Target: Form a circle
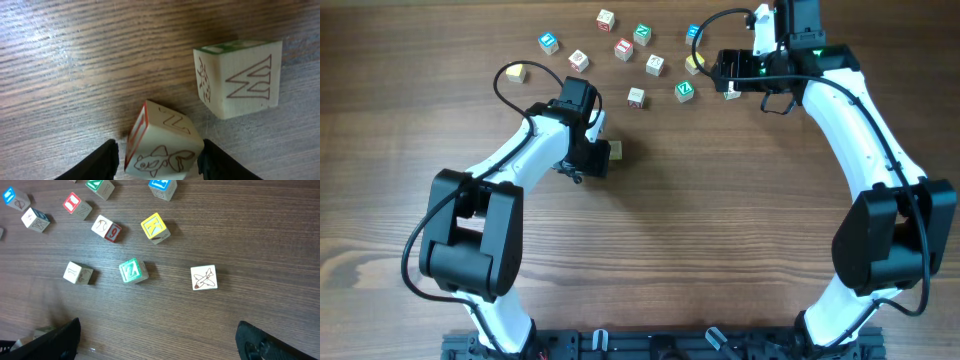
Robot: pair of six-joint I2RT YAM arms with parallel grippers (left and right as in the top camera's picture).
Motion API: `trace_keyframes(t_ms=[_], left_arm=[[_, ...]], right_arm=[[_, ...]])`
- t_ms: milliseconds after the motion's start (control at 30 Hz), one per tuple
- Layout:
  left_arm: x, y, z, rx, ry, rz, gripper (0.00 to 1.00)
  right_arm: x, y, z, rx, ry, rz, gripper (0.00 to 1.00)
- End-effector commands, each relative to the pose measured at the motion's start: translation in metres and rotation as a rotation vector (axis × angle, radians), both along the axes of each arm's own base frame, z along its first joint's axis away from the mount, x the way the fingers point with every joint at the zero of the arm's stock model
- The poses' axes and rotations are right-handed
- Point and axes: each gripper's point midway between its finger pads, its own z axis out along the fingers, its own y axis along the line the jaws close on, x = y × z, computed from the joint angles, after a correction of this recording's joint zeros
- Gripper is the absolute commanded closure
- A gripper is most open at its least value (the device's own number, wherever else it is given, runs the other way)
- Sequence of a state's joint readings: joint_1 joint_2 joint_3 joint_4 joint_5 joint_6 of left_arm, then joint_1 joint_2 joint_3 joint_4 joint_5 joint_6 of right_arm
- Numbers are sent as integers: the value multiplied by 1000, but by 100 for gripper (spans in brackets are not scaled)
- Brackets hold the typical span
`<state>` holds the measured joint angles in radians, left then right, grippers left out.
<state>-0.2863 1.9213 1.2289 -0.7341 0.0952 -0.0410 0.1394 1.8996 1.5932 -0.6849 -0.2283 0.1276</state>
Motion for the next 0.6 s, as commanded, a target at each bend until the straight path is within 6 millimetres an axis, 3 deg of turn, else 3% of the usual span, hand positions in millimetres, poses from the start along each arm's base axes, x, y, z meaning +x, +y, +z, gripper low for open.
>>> trace_keyframes(t_ms=[0,567], left_arm=[[-1,3,-6,17,2,-8,53],[2,-2,-5,-7,-11,-13,60]], right_arm=[[1,1,-4,12,10,0,0],[1,1,-4,12,10,0,0]])
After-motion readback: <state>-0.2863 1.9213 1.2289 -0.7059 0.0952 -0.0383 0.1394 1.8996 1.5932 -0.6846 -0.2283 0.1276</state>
